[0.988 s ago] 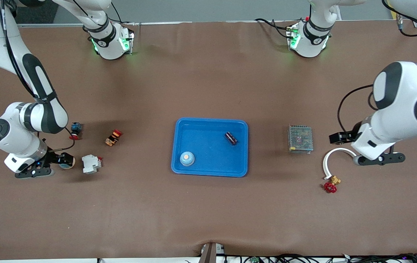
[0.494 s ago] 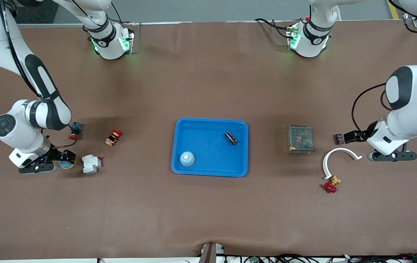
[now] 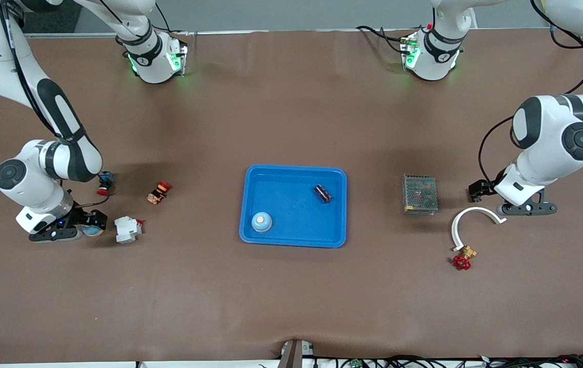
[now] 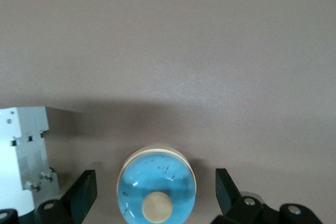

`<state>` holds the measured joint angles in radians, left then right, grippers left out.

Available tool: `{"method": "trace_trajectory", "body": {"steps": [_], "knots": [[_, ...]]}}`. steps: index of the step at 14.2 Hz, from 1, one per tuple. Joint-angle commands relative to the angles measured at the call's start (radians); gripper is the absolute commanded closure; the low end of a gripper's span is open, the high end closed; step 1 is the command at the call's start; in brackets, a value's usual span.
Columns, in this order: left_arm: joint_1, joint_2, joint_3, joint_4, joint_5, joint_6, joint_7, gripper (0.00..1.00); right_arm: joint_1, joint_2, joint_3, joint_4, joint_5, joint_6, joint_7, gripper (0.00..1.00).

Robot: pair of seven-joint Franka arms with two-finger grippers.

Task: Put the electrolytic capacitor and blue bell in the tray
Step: 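Grasp the second bell with the right gripper while the left grasps the capacitor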

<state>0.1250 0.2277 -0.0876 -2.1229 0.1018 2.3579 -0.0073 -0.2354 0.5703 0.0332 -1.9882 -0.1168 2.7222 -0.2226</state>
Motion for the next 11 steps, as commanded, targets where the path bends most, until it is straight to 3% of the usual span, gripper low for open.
{"method": "trace_trajectory", "body": {"steps": [1,10,11], "knots": [[0.045,-0.022,-0.012,-0.066,0.021,0.049,0.033,0.0,-0.036,0.016,0.024,-0.006,-0.015,0.034,-0.004,0.0],[0.084,0.082,-0.012,-0.066,0.019,0.086,0.07,0.0,-0.035,0.034,0.025,-0.007,-0.014,0.056,-0.001,0.0],[0.091,0.085,-0.012,-0.066,0.019,0.087,0.072,0.0,-0.035,0.034,0.024,-0.009,-0.014,0.054,-0.003,0.1]]}}
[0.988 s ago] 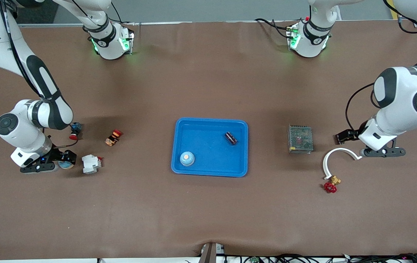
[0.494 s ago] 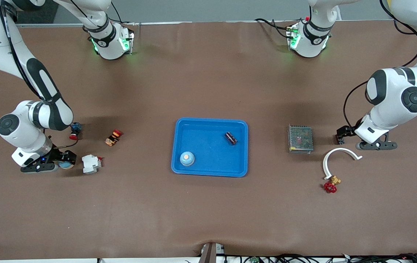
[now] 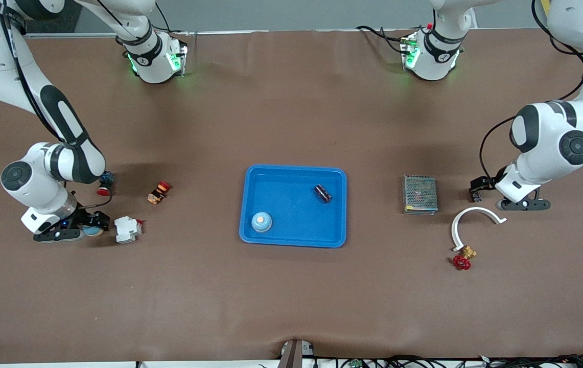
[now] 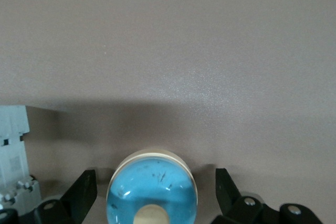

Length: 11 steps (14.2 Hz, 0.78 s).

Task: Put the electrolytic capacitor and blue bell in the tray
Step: 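Grasp the second bell with the right gripper while the left grasps the capacitor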

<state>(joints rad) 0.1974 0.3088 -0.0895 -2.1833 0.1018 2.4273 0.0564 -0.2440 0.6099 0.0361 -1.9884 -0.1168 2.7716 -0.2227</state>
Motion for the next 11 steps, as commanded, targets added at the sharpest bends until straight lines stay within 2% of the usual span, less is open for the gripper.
{"method": "trace_trajectory", "body": {"steps": [1,5,8,11], "knots": [[0.025,0.015,-0.01,-0.006,0.021,0.019,0.008,0.0,-0.024,-0.006,0.021,-0.009,-0.014,0.0,-0.01,0.27],[0.025,0.067,-0.01,-0.006,0.019,0.071,0.008,0.0,-0.026,-0.006,0.022,-0.012,-0.014,-0.004,-0.018,1.0],[0.027,0.107,-0.01,-0.006,0.019,0.122,0.008,0.0,-0.023,-0.012,0.025,-0.009,-0.014,-0.012,-0.018,1.0],[0.027,0.13,-0.01,-0.006,0.019,0.145,0.008,0.0,-0.021,-0.029,0.048,0.019,-0.01,-0.101,-0.015,1.0]]}}
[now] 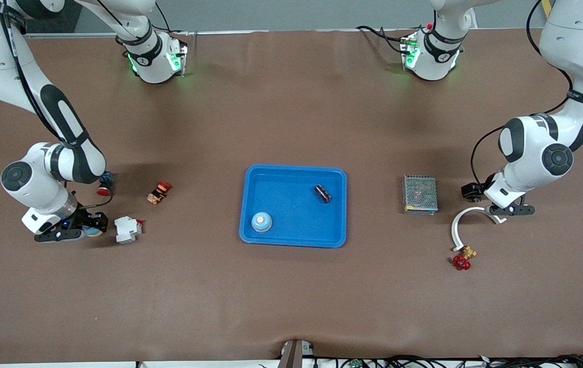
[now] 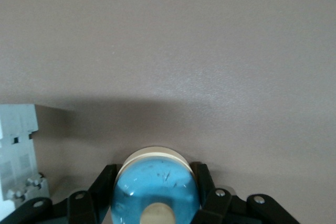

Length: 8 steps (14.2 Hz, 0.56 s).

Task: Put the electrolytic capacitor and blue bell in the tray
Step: 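Grasp the second bell with the right gripper while the left grasps the capacitor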

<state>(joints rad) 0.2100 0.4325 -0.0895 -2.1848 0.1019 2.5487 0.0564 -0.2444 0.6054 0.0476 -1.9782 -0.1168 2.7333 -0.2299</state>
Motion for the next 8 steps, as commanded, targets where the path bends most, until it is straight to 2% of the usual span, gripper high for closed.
{"method": "trace_trajectory", "body": {"steps": [1,5,7,8], "knots": [[0.015,0.011,-0.01,-0.004,0.019,0.027,0.008,0.0,-0.022,-0.035,0.049,0.028,-0.009,-0.108,-0.006,1.0],[0.017,0.017,-0.01,-0.004,0.019,0.028,0.008,0.0,-0.004,-0.062,0.072,0.151,0.081,-0.314,-0.002,1.0],[0.017,0.017,-0.01,-0.004,0.019,0.028,0.008,0.0,0.005,-0.062,0.081,0.22,0.1,-0.416,0.015,1.0],[0.017,0.017,-0.01,-0.004,0.021,0.028,0.008,0.11,0.017,-0.065,0.087,0.242,0.101,-0.443,0.044,1.0]]}}
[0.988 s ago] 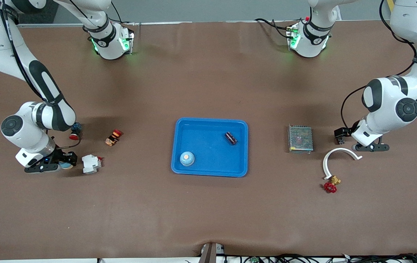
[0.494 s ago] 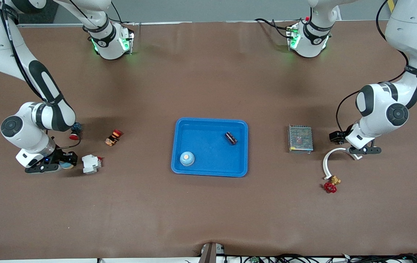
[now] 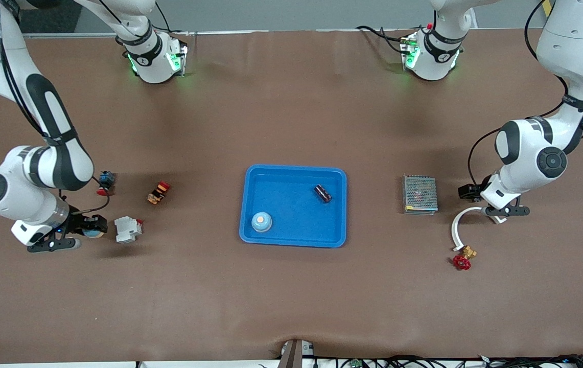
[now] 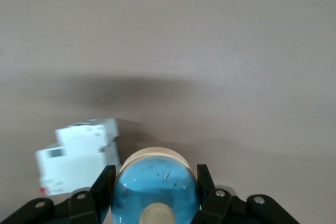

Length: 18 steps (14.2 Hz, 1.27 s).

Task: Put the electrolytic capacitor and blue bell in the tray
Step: 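Grasp the second bell with the right gripper while the left grasps the capacitor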

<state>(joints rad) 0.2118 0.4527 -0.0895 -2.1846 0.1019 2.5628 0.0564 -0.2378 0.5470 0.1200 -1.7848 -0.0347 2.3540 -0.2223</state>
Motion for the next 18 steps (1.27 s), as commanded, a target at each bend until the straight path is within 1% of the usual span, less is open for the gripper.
{"method": "trace_trajectory", "body": {"steps": [1,2,3,5,6,7,8,11,13,15,17,18], "knots": [[0.015,-0.003,-0.01,-0.004,0.021,0.014,0.008,0.26,0.021,-0.016,0.02,0.053,0.019,-0.07,0.084,1.0],[0.014,-0.003,-0.01,-0.003,0.021,0.014,0.008,0.32,0.049,-0.027,0.023,0.051,0.018,-0.071,0.148,1.0],[0.014,-0.003,-0.01,-0.003,0.021,0.014,0.008,0.36,0.084,-0.039,0.023,0.048,0.018,-0.077,0.223,1.0],[0.014,-0.003,-0.01,-0.003,0.021,0.014,0.008,0.5,0.15,-0.059,0.023,0.045,0.018,-0.128,0.37,1.0],[0.014,-0.005,-0.01,-0.003,0.019,0.014,0.008,0.59,0.184,-0.073,0.023,0.041,0.018,-0.131,0.43,1.0],[0.014,-0.005,-0.01,-0.003,0.021,0.014,0.008,0.71,0.221,-0.087,0.023,0.032,0.018,-0.131,0.495,1.0],[0.014,-0.005,-0.01,-0.001,0.021,0.014,0.008,0.8,0.259,-0.096,0.023,0.03,0.018,-0.133,0.565,1.0],[0.014,-0.008,-0.01,0.0,0.019,0.013,0.007,0.84,0.353,-0.098,0.023,0.03,0.018,-0.125,0.742,1.0],[0.014,-0.019,-0.01,0.002,0.021,0.004,0.006,0.88,0.403,-0.096,0.023,0.03,0.018,-0.117,0.845,1.0],[0.014,-0.031,-0.01,0.005,0.021,-0.001,0.006,0.88,0.452,-0.091,0.021,0.025,0.015,-0.108,0.926,1.0],[0.014,-0.058,-0.012,0.011,0.019,-0.022,0.003,0.88,0.494,-0.091,0.021,-0.013,0.013,-0.056,0.987,1.0],[0.012,-0.077,-0.013,0.02,0.021,-0.059,-0.001,0.88,0.521,-0.091,0.021,-0.034,0.012,-0.032,1.029,1.0]]}}
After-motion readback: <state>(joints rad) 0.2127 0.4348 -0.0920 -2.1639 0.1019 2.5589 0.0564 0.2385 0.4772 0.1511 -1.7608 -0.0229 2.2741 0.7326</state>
